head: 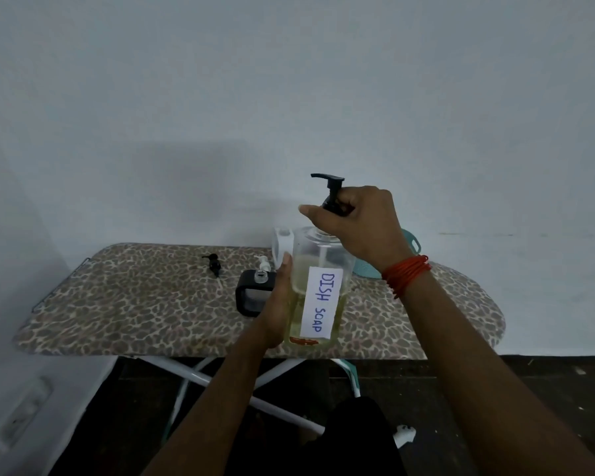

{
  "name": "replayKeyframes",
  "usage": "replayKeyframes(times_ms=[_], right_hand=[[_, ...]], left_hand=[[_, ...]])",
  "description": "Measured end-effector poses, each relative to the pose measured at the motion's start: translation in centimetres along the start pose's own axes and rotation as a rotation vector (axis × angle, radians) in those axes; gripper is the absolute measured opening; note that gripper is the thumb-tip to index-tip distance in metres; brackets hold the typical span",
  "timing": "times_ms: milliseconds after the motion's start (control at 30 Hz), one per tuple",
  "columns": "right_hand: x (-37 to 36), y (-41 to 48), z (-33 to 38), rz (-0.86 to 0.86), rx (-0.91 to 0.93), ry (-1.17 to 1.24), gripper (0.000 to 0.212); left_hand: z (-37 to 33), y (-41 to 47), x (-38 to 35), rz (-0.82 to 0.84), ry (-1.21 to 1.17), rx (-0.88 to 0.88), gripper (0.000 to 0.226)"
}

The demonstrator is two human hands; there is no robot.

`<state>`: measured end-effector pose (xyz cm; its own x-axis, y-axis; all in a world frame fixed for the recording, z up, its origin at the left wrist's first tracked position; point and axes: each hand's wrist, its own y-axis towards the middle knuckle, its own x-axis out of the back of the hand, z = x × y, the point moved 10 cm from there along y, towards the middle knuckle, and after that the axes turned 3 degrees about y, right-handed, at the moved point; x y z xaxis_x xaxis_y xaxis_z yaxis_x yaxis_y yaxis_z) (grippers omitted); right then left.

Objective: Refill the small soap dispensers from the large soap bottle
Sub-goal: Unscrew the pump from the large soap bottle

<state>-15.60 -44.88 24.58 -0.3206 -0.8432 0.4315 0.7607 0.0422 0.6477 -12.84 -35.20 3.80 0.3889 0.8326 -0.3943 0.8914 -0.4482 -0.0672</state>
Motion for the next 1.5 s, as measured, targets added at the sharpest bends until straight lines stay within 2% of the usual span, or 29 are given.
replayKeyframes(times_ms=[100,200,267,333,433,533,600,633,700,767,800,833,900,1000,1067,1133,1200,1333,1400,1500], right_hand=[[-1.2,0.0,0.7,0.127,-0.007,0.180,0.031],[-2.9,-0.3,2.0,0.365,-0.001,0.408,0.011],[-2.9,-0.4,2.2,0.429,-0.021,0.535,0.013],[-1.9,-0.1,1.1,0.318,-0.054,0.518,0.023],[-1.5,-0.5,-0.2,0.090,-0.104,0.361,0.034],[-2.0,-1.5,0.1,-0.082,-0.151,0.177,0.042],[-1.9,-1.8,0.5,-0.175,-0.159,0.123,0.040],[-2.0,-1.6,0.6,-0.172,-0.151,0.132,0.035],[-3.3,-0.8,0.6,0.004,-0.135,0.305,0.026],[-5.0,-0.9,1.0,0.266,-0.149,0.573,0.033],[-5.3,-1.0,1.2,0.351,-0.163,0.636,0.037],[-5.2,-1.0,1.1,0.366,-0.175,0.629,0.039],[-4.2,-0.7,0.1,0.217,-0.179,0.520,0.034],[-2.7,-1.2,-0.9,-0.070,-0.205,0.330,0.024],[-2.9,-1.8,-0.6,-0.128,-0.206,0.256,0.024],[-2.8,-2.0,0.0,-0.170,-0.175,0.155,0.032],[-3.2,-1.5,-0.2,-0.130,-0.167,0.178,0.035],[-5.6,-1.3,-0.2,0.251,-0.180,0.577,0.040],[-5.2,-1.5,-1.0,0.230,-0.220,0.599,0.037],[-4.1,-2.1,-2.0,-0.001,-0.233,0.434,0.036]], left_hand=[[0.2,-0.9,0.1,0.044,-0.080,0.056,0.066],[0.2,-1.1,0.5,0.066,-0.153,0.053,0.074],[-0.4,-1.2,0.8,0.041,-0.141,0.023,0.071],[-1.4,-1.2,1.6,-0.047,-0.079,-0.073,0.070],[-3.5,-1.7,3.3,-0.254,0.114,-0.260,0.075],[-4.5,-1.8,3.0,-0.260,0.219,-0.364,0.059],[-4.3,-1.7,3.3,-0.248,0.181,-0.358,0.059],[-4.1,-1.6,3.2,-0.212,0.141,-0.326,0.063],[-2.8,-1.3,2.6,-0.094,0.014,-0.190,0.076],[-2.1,-1.7,2.1,-0.011,-0.096,-0.102,0.085],[-1.8,-1.7,2.2,0.003,-0.105,-0.085,0.088],[-1.8,-1.7,2.2,0.008,-0.099,-0.082,0.089],[-2.1,-1.7,2.7,-0.031,-0.046,-0.132,0.080],[-3.6,-2.1,3.9,-0.224,0.133,-0.242,0.073],[-3.9,-2.0,3.9,-0.276,0.169,-0.271,0.080],[-4.1,-1.9,3.5,-0.273,0.188,-0.303,0.072],[-4.1,-1.9,3.3,-0.246,0.147,-0.304,0.063],[-3.5,-2.2,3.9,-0.227,0.099,-0.260,0.078],[-3.9,-2.4,4.1,-0.251,0.155,-0.285,0.069],[-4.5,-2.7,3.9,-0.264,0.220,-0.342,0.054]])
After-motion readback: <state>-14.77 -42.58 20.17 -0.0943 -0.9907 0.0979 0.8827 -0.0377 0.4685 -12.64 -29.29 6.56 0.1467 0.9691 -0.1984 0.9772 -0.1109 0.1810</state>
